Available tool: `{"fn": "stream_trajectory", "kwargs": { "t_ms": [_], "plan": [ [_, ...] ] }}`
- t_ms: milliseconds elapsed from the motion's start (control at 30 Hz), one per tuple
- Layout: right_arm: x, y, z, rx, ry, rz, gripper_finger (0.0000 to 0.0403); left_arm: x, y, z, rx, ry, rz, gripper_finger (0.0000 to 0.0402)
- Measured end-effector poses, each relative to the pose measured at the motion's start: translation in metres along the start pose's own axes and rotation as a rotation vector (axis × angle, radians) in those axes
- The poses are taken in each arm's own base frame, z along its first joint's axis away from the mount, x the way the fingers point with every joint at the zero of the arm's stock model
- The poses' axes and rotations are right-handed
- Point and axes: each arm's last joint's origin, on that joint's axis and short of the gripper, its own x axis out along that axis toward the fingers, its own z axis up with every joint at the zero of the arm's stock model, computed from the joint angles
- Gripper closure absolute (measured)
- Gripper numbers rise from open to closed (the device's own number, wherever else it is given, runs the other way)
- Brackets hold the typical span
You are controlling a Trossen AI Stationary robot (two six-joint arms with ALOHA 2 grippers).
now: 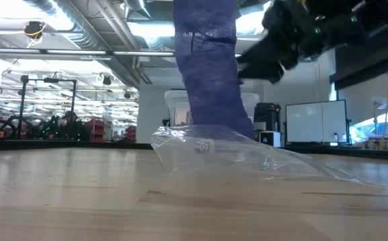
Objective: Roll bandage
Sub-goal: Roll the violet bandage
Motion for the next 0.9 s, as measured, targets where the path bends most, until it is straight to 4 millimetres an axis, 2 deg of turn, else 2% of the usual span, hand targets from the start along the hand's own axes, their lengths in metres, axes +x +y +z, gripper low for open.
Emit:
{"fn": "stream_trajectory", "kwargs": {
  "t_ms": [100,400,900],
  "plan": [
    [0.001,0.001,0.008,-0.024,-0.019,0.008,0.0114,0.001,0.003,0.000,0.000,-0.010,0.010,0.0391],
    [0.016,0.003,0.004,-0.108,-0.062,0.053,0.0113,0.001,0.005,-0.002,0.012,0.000,0.013,0.0391],
    [0.017,-0.002,-0.021,-0.085,0.176,-0.008,0.0113,0.001,0.005,-0.003,0.023,0.012,0.015,0.0391]
  ]
}}
